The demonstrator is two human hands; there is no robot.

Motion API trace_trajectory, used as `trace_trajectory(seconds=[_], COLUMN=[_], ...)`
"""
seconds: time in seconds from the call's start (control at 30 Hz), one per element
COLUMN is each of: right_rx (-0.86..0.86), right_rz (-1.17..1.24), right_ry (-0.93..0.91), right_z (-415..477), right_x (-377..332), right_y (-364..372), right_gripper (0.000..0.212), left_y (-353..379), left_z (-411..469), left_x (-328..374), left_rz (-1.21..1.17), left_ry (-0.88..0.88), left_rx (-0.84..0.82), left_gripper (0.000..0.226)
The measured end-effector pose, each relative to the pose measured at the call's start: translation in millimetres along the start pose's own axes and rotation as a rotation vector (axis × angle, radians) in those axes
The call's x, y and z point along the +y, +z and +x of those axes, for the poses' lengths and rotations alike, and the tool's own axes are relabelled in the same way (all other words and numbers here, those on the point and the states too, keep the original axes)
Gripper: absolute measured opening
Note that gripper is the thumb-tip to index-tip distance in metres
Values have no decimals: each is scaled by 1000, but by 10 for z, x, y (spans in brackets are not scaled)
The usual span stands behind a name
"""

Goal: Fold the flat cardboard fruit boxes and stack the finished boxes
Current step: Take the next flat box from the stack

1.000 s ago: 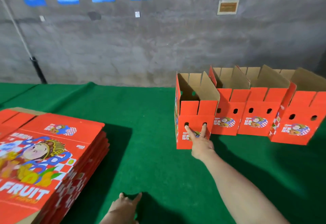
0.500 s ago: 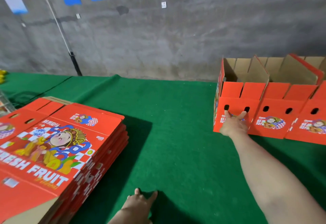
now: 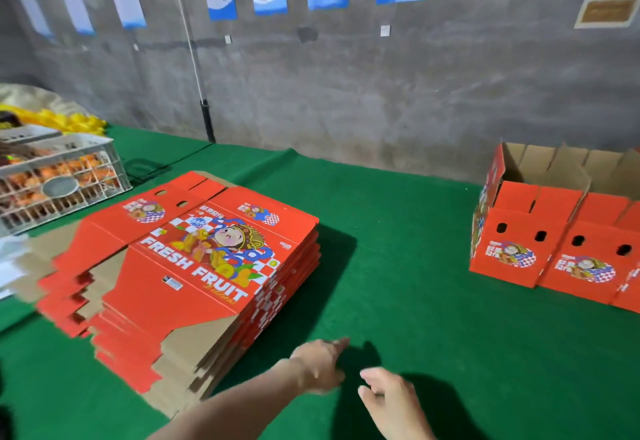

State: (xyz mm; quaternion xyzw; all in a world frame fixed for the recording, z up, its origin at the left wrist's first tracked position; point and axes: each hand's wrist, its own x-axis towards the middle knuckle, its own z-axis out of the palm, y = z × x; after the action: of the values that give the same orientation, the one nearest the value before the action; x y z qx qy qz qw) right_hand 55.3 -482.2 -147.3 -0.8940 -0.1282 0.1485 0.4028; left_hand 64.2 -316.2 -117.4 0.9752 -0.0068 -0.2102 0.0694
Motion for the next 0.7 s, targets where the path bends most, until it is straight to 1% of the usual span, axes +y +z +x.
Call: trace_trajectory(seconds=[0.07, 0.13, 0.17, 0.2, 0.23, 0.27, 0.3, 0.33, 0.37, 0.4, 0.47, 0.57, 0.63, 0.7], right_rx=[-26, -24, -31, -40, -46, -44, -42, -39, -40, -38, -22, 56, 89, 92], right_rz=[-55, -93, -108, -123, -137, -154, -179, -209, -240, -259, -250, -250, -359, -498], right_ry=[35, 25, 8, -15, -37, -59, -77, -95, -109, -122, -152, -178, -201, -248], right_z=[-147, -221, -240, -250, -261, -270, -277, -283, -294, -308, -340, -419, -449, -461], right_x=[18, -64, -136, -220, -310, -398, -478, -547, -616, -673, -772, -897, -935, -960], right_y=[53, 94, 119, 147, 180, 216, 255, 297, 337, 378, 486, 682, 806, 890], right_gripper=[23, 22, 23, 24, 25, 26, 28, 29, 31, 34, 46, 80, 98, 107], left_y=[-136, -336, -451, -556, -644, -696, -711, -691, -640, -572, -441, -236, -135, -125], left_z=[-256, -496, -601, -698, -789, -867, -939, -1011, -1075, -1132, -1245, -1401, -1485, -1554], left_x=[-240, -538, -709, -894, -1088, -1280, -1448, -1569, -1644, -1672, -1624, -1417, -1267, -1146], left_rz=[-130, -206, -205, -178, -132, -78, -26, 13, 40, 65, 121, 181, 230, 269], left_ry=[58, 117, 107, 56, -38, -160, -278, -360, -389, -373, -277, -159, -109, -74], left_rx=[221, 468, 575, 654, 681, 649, 564, 457, 375, 336, 335, 335, 324, 303], left_gripper=[63, 59, 57, 57, 59, 63, 68, 73, 75, 77, 86, 100, 101, 96])
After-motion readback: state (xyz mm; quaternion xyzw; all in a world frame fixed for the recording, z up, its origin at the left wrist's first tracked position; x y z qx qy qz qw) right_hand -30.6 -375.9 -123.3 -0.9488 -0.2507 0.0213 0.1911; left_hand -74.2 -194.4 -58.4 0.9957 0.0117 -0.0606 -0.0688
